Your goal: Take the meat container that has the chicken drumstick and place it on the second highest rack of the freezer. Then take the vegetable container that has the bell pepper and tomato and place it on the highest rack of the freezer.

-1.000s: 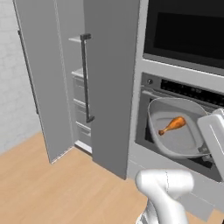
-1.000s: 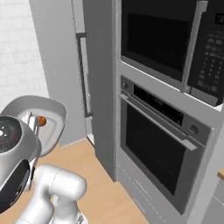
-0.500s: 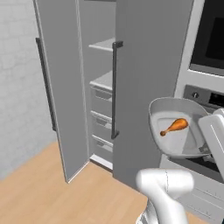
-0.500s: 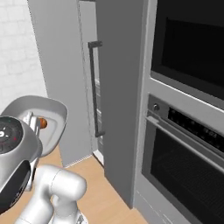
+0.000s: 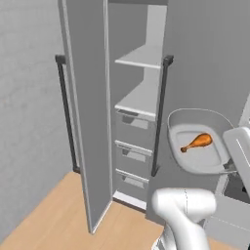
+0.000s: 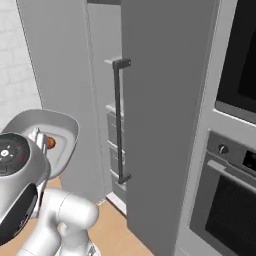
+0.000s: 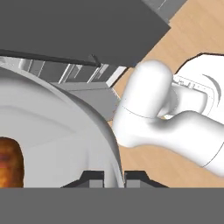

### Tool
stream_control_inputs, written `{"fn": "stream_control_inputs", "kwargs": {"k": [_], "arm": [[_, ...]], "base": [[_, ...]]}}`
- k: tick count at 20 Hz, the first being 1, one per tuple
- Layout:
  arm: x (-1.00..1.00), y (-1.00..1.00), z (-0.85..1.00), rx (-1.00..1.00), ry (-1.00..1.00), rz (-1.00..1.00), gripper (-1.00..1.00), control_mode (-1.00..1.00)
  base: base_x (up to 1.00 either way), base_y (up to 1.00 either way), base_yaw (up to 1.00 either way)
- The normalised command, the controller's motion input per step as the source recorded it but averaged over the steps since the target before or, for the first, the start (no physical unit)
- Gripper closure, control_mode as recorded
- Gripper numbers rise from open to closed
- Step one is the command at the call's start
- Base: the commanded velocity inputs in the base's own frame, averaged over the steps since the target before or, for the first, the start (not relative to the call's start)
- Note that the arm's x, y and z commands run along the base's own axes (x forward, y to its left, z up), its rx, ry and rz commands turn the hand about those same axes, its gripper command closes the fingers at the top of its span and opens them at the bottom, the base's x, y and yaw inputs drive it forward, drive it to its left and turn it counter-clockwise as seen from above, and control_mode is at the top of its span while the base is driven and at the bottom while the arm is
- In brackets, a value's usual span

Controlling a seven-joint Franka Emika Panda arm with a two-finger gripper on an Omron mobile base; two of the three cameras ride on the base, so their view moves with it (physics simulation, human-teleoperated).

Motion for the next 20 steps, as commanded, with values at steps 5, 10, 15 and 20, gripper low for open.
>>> {"fn": "stream_control_inputs", "kwargs": {"k": [5,10,15,20], "arm": [[0.00,0.00,0.00,0.00,0.00,0.00,1.00,1.00],[0.00,0.00,0.00,0.00,0.00,0.00,1.00,1.00],[0.00,0.00,0.00,0.00,0.00,0.00,1.00,1.00],[0.00,0.00,0.00,0.00,0.00,0.00,1.00,1.00]], "base": [[1.00,0.60,-0.40],[0.90,0.14,-0.39],[0.86,0.54,-0.41],[0.48,0.17,-0.20]]}}
